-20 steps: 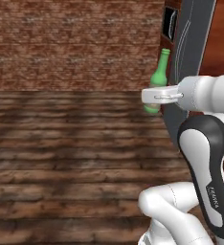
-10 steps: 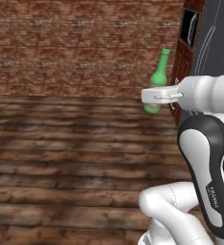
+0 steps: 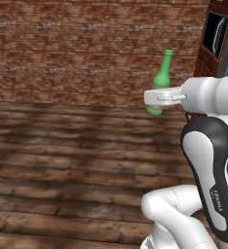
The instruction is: Get the candle and the beer from the cabinet and move them to the dining counter.
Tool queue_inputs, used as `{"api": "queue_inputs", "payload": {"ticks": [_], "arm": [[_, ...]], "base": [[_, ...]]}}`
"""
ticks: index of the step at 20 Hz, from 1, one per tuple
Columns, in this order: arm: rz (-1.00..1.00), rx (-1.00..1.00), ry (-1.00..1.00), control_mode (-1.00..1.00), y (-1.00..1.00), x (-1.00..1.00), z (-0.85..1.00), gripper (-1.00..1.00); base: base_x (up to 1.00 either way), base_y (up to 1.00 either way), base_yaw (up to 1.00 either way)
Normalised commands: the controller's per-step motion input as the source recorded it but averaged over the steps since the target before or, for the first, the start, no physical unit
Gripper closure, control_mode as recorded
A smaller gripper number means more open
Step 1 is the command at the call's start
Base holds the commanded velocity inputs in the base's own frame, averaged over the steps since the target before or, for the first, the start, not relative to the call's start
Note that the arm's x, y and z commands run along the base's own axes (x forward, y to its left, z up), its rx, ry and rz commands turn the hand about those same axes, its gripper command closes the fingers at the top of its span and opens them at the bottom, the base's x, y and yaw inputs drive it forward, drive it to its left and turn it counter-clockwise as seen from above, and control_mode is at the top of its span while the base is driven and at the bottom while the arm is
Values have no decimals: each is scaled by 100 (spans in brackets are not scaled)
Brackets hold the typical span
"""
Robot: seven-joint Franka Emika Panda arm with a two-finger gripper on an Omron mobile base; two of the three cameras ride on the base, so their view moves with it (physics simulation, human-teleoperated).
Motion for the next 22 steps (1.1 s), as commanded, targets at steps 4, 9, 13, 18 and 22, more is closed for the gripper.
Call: {"api": "queue_inputs", "payload": {"ticks": [4, 9, 13, 18, 22], "arm": [[0, 0, 0, 100, 0, 0, 0, 100], [0, 0, 0, 100, 0, 0, 0, 100], [0, 0, 0, 100, 0, 0, 0, 100], [0, 0, 0, 100, 0, 0, 0, 100], [0, 0, 0, 100, 0, 0, 0, 100]], "base": [[93, 6, 17], [90, 6, 24], [86, 7, 31], [84, 7, 33], [82, 6, 34]]}}
